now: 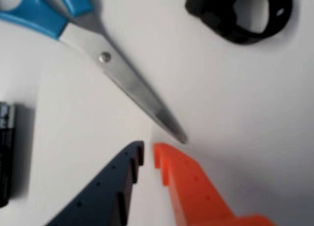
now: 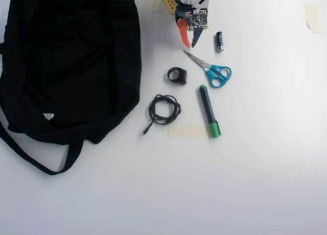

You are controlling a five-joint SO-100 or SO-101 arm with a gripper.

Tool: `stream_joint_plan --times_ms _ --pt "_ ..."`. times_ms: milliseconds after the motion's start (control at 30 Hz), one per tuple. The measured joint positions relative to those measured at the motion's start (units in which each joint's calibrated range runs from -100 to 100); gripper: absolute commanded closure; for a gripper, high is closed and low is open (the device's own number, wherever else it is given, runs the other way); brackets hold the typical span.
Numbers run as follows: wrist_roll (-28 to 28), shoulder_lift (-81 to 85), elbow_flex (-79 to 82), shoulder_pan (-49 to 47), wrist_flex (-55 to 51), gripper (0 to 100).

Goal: Put the cable into the black bag

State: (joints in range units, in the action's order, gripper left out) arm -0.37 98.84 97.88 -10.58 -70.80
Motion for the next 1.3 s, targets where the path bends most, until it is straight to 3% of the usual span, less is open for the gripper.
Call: stream_joint_plan --times_ms 333,767,1300 --pt "0.1 -2.6 -2.0 0.1 14.2 97" --pt "0.0 -34.9 -23.8 -2.6 46.1 97" --pt "0.1 -67.6 -63.1 3.4 48.9 97"
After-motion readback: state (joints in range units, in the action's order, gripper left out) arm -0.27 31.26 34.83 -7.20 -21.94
